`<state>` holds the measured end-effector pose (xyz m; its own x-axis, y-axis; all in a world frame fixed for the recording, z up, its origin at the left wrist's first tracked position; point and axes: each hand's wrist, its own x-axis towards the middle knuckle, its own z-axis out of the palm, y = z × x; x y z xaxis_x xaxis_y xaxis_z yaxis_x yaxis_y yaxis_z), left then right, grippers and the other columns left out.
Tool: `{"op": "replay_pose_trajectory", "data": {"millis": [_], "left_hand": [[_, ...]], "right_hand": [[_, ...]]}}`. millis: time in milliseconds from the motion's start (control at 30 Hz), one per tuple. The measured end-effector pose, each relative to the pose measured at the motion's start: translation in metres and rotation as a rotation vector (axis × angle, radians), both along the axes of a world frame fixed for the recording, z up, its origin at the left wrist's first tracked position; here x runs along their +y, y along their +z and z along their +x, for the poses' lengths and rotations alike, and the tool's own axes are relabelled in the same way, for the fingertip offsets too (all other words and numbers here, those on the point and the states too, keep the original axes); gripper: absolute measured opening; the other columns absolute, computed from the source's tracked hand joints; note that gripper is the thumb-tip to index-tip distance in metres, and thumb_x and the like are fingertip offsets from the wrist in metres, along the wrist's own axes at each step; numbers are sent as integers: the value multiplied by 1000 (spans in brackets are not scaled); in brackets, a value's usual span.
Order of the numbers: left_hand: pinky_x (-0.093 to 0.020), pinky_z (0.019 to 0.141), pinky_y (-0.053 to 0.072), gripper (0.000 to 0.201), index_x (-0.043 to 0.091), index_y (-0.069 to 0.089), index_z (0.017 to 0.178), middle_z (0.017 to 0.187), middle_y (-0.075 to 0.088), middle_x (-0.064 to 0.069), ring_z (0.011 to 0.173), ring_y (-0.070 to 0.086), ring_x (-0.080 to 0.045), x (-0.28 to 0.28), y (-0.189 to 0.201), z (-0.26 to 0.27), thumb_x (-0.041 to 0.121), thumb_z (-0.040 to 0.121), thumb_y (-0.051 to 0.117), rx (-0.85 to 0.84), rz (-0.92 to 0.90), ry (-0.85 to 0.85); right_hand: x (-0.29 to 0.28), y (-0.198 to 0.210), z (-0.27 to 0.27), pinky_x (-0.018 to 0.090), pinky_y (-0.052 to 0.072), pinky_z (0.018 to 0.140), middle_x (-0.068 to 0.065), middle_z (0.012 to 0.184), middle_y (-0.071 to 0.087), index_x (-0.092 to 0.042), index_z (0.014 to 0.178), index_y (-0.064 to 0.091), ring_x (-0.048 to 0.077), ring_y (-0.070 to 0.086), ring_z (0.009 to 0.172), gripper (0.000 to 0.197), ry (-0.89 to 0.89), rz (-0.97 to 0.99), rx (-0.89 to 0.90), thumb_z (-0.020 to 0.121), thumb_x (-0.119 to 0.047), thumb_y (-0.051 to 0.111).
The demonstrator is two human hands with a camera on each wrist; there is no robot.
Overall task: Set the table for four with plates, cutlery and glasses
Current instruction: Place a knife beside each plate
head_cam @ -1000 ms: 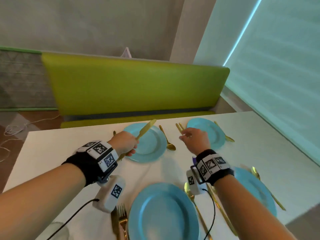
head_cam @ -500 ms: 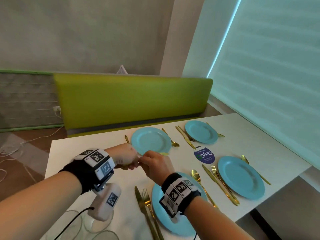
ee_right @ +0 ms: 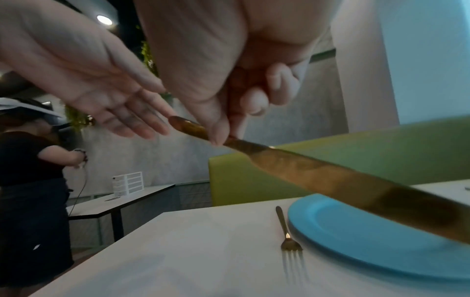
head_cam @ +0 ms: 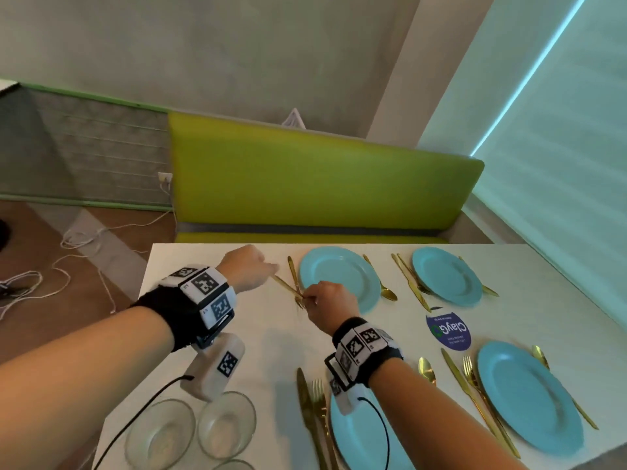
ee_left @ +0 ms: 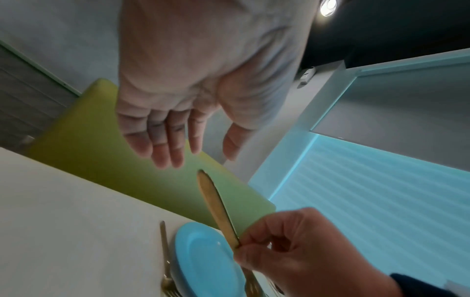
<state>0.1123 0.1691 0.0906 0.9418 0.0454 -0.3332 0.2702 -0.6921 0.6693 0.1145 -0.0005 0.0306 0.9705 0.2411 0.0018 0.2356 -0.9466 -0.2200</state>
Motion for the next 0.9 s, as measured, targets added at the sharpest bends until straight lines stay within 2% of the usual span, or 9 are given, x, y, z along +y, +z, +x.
{"op": "replay_pose_trajectory", "data": {"millis": [67,133,233,333,400,467,567,667,900], "left_hand": [[-28,78,36,29,19,45,68,73,46,-2,91,46,-24,16,-3,12,32,94,50,-11,-4,41],[-28,73,32,24,16,46,73,77,46,-7,84,45,-22,30,-8,24,28,94,50,-28,-23,76],[-30,72,35,16,11,49,81,86,52,-11,79,49,-21,48,-22,39,22,92,50,-28,-75,125],[-32,79,47,15,12,60,86,93,66,-13,83,60,-27,61,-36,47,21,91,50,-15,-127,193],[-31,80,48,16,11,64,90,99,70,-11,86,62,-23,67,-44,51,22,90,51,-10,-169,243],[-29,77,48,15,13,63,88,100,70,-10,82,62,-20,73,-52,55,22,90,52,-8,-185,263],[-25,65,47,12,19,60,80,92,67,-4,72,60,-13,82,-65,60,20,89,52,-10,-214,298],[-20,57,43,16,21,58,77,82,62,5,66,58,-8,88,-74,64,16,89,51,-16,-251,324],[-21,57,44,19,23,56,75,81,61,6,66,58,-8,91,-82,70,16,91,50,-9,-275,329]], "right_hand": [[6,-9,21,32,52,80,6,102,68,-18,103,70,27,62,96,23,-104,25,125,91,-24,51],[16,-23,43,33,54,80,9,99,69,-16,99,71,29,64,93,23,-184,28,198,88,-21,51],[30,-46,78,31,53,82,10,105,69,-9,103,70,28,65,99,27,-243,-11,268,90,-19,49],[44,-63,105,26,45,61,9,108,68,-5,101,66,25,64,102,24,-248,-91,335,91,-16,48],[50,-73,119,24,41,59,9,102,68,-6,87,63,24,65,101,16,-297,-88,387,89,-14,49],[53,-81,129,25,44,67,11,92,64,-7,70,54,25,65,101,19,-355,-55,399,88,-12,50],[57,-92,138,28,50,74,13,102,68,-6,82,60,28,65,102,11,-414,2,402,89,-10,52],[60,-101,142,29,51,72,14,106,69,-3,93,64,30,66,99,15,-451,46,394,88,-10,52],[62,-105,152,31,52,80,13,111,67,-1,106,64,27,65,105,24,-458,-2,359,94,-14,48]]}}
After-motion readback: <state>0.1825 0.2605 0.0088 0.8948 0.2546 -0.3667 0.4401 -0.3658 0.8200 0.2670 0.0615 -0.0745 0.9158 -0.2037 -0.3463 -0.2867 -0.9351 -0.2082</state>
